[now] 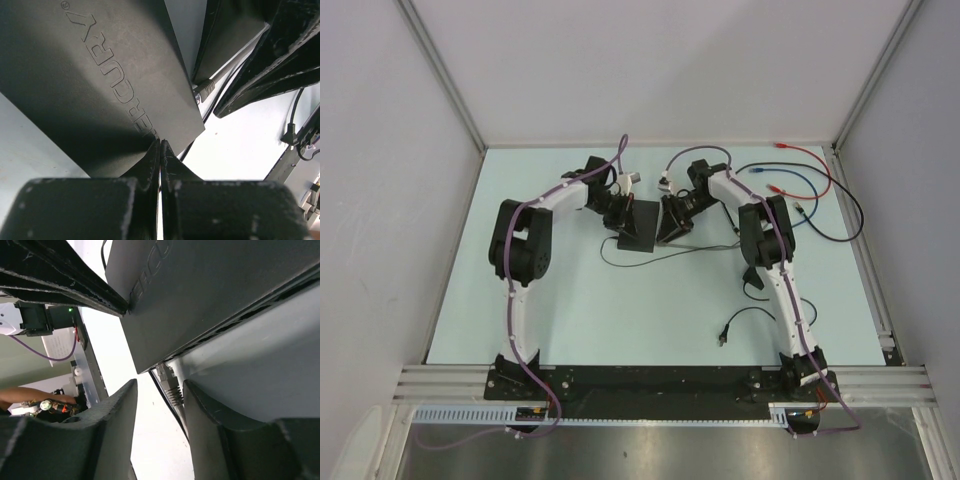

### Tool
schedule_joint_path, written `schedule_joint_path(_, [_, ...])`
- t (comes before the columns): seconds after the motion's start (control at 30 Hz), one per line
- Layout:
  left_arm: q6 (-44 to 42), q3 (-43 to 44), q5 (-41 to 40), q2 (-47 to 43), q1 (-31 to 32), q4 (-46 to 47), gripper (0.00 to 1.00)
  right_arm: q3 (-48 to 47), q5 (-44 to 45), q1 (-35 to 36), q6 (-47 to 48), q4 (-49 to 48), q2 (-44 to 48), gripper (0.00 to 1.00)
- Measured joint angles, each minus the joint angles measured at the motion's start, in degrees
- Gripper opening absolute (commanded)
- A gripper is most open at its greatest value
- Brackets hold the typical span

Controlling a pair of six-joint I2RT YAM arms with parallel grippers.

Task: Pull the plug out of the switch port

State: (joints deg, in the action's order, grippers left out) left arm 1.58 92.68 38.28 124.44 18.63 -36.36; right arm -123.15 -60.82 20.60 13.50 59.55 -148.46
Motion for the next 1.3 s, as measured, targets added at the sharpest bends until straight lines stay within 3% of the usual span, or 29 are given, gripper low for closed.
schedule_joint_path(0.47, [0.1,-0.1,-0.1,-0.1,0.0,0.1,0.0,-1.1,0.2,0.2,-1.6,-0.3,-1.4,0.33])
schedule_joint_path(0.8, [0.1,-0.5,-0.1,-0.2,0.0,0.5,0.0,-1.3,1.9,0.5,-4.8,-0.5,-1.5,0.36])
schedule_joint_path(1.13, [0.1,-0.5,-0.1,-0.3,0.0,0.5,0.0,-1.4,6.3,1.3,-6.5,-0.7,-0.8,0.15])
schedule_joint_path(1.3, [0.2,-0.5,-0.1,-0.3,0.0,0.6,0.0,-1.4,9.7,2.1,-7.4,-0.7,0.2,0.1])
